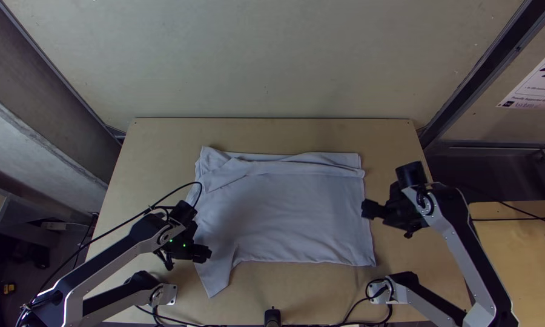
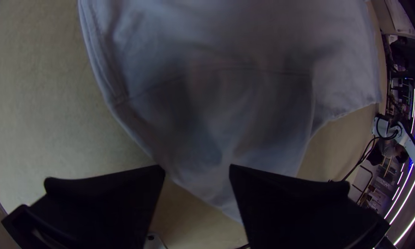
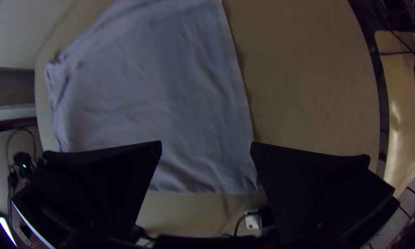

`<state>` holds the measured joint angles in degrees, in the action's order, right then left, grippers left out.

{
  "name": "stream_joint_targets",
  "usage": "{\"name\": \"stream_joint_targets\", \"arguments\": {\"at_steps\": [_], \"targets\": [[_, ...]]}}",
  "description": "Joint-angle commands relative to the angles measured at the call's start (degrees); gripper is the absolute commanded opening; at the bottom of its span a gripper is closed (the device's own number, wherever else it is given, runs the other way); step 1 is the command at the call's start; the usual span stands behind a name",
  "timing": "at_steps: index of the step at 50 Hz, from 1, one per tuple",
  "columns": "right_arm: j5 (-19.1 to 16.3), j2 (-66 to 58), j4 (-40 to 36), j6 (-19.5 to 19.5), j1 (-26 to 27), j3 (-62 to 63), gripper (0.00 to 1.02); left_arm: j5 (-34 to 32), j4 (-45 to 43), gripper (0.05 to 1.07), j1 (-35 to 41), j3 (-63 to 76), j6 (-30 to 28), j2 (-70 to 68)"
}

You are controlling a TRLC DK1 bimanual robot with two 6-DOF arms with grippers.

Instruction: Fold the t-shirt

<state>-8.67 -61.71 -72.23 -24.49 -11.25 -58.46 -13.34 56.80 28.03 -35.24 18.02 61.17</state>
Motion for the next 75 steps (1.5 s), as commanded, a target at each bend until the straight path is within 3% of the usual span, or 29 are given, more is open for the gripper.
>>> {"name": "stream_joint_targets", "arguments": {"at_steps": [1, 14, 18, 19, 30, 35, 53, 56, 59, 66, 75], "targets": [[-0.7, -0.7, -3.4, 2.0, -0.7, 3.3, 0.87, -2.1, -0.1, 0.44, 0.4, 1.5, -0.3, 0.2], [-0.7, -4.8, -4.9, 3.8, -0.9, 10.0, 0.93, -5.1, -0.9, 0.42, 0.3, 1.8, -0.7, 0.5], [-0.7, -6.1, -5.0, 5.3, -0.9, 12.0, 0.93, -4.7, -1.2, 0.1, 0.2, 1.7, -1.0, -0.1], [-0.7, -6.6, -5.0, 5.4, -0.9, 12.4, 0.93, -4.5, -1.4, 0.07, 0.2, 1.7, -1.1, -0.5], [-0.7, -11.5, -5.0, 8.0, -0.4, 16.9, 0.92, -4.3, -2.0, 0.08, -0.8, 1.8, -1.5, -1.8], [-0.8, -13.3, -4.1, 9.7, 0.2, 18.3, 0.86, -4.3, -2.0, 0.08, -1.1, 1.8, -1.5, -2.0], [-2.8, -21.8, -1.8, 11.4, 1.4, 20.3, 0.8, -4.3, -2.3, 0.08, -2.3, 2.1, -1.9, -3.0], [-2.8, -22.5, -1.1, 11.4, 1.1, 20.5, 0.75, -4.3, -2.3, 0.08, -2.3, 2.1, -1.9, -3.0], [-2.8, -22.7, -0.5, 11.4, 0.7, 20.4, 0.61, -4.3, -2.4, 0.08, -2.3, 2.0, -2.1, -3.0], [-2.2, -20.6, 1.8, 11.1, -1.1, 19.6, 0.03, -4.3, -2.5, 0.08, -2.7, 1.8, -2.1, -3.0], [-2.1, -18.7, 1.0, 11.0, -2.4, 17.6, 0.03, -4.3, -2.6, 0.08, -4.9, 1.3, -2.6, -3.3]]}}
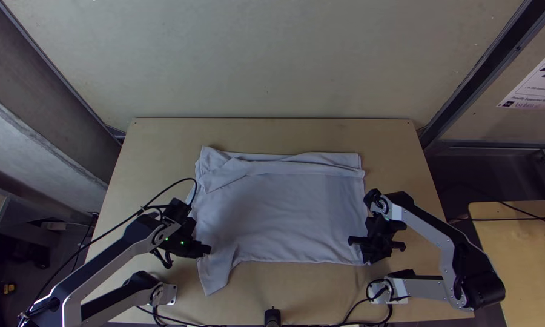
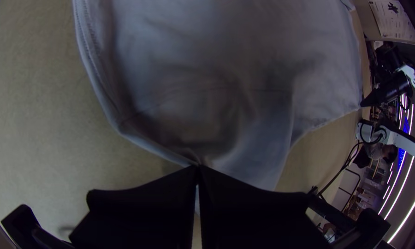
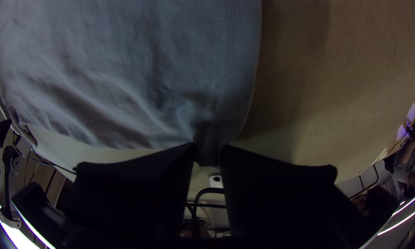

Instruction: Fold the t-shirt

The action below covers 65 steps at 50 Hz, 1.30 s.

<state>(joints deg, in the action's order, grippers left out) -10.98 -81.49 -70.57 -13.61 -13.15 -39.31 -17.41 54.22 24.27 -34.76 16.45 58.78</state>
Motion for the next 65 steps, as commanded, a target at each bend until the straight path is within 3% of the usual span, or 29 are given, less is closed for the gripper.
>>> {"name": "stream_joint_targets", "arguments": {"at_steps": [1, 20, 32, 65], "targets": [[0.3, 1.2, -0.8, 0.1, -0.5, -1.7, 0.03, -0.3, 0.0, 0.08, -1.5, 0.7, -1.1, -1.0], [4.2, 3.8, -3.5, 0.2, 2.7, -10.3, 0.03, -0.3, 2.6, 0.08, -11.9, -5.3, -7.5, -2.1], [4.2, 1.0, -3.1, 0.2, 5.4, -15.6, 0.03, -0.3, 4.3, 0.08, -18.5, -11.1, -12.9, 0.3], [4.3, -12.6, 1.4, -1.1, 7.3, -35.2, 0.03, -0.3, 4.8, 0.08, -21.0, -32.7, -15.5, 18.9]]}}
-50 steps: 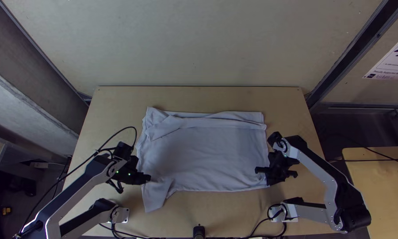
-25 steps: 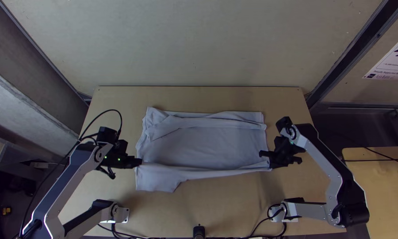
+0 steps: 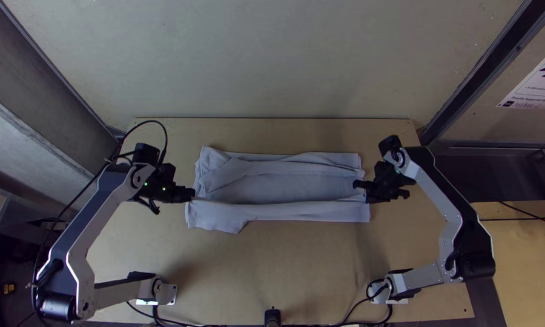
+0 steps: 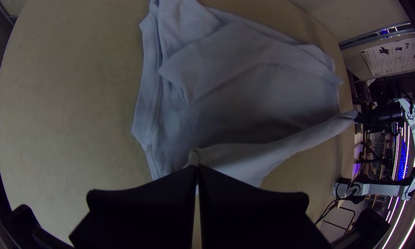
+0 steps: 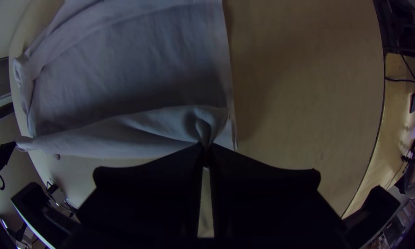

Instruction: Fold the t-shirt

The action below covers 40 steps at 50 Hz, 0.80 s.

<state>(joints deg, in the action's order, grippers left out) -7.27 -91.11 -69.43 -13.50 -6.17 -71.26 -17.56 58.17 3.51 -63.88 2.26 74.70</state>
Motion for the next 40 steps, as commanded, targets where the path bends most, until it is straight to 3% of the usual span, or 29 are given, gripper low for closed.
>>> {"name": "stream_joint_targets", "arguments": {"at_steps": [1, 40], "targets": [[0.6, -3.6, 0.3, -1.2, 0.4, -4.1, 0.03, -0.1, 0.8, 0.08, -0.2, -4.2, -1.5, 3.6], [0.9, -25.2, -0.2, -2.1, 1.3, -31.0, 0.03, 1.8, 0.8, 0.08, -1.0, -32.3, -4.0, 30.4]]}}
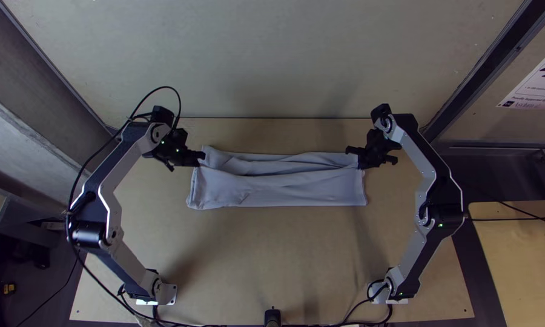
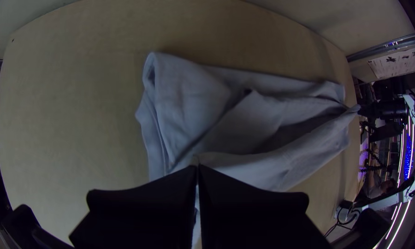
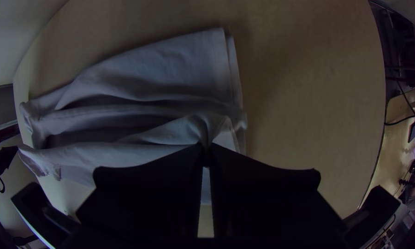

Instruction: Fold the t-shirt

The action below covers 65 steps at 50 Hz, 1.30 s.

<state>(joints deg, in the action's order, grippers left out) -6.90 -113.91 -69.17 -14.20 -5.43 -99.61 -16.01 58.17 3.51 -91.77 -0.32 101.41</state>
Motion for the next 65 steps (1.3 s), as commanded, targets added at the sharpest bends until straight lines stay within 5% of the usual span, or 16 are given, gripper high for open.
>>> {"name": "stream_joint_targets", "arguments": {"at_steps": [1, 15, 18, 20, 24, 30, 35, 65], "targets": [[0.7, -2.8, -0.4, -1.4, 0.5, -3.0, 0.03, 0.3, 0.8, 0.08, -1.0, -5.2, -1.5, 4.5], [2.4, -9.7, 0.7, -1.3, 1.0, -6.6, 0.03, 1.6, -1.2, 0.08, -1.8, -11.5, -1.5, 14.0], [3.5, -10.2, 2.5, -1.2, 1.1, -6.8, 0.11, 1.9, -3.5, 0.09, -1.9, -11.2, -0.5, 15.0], [4.2, -10.5, 3.2, -1.2, 1.1, -6.9, 0.23, 2.7, -5.2, 0.26, -2.0, -10.9, 0.0, 15.7], [5.3, -10.6, 4.7, -0.3, 1.3, -6.9, 0.53, 3.2, -6.2, 1.07, -2.5, -10.8, 1.7, 17.2], [7.1, -10.0, 4.7, 2.5, 1.7, -6.5, 0.86, 3.1, -9.8, 1.03, -2.9, -9.3, 4.2, 17.2], [9.4, -8.3, 4.8, 4.2, 2.6, -6.4, 0.93, 3.1, -11.7, 1.03, -3.2, -7.3, 4.7, 15.9], [11.6, 8.2, 6.9, 5.8, 11.1, -3.5, 0.98, -12.0, -12.2, 1.03, -10.3, 5.6, 7.0, 2.8]]}}
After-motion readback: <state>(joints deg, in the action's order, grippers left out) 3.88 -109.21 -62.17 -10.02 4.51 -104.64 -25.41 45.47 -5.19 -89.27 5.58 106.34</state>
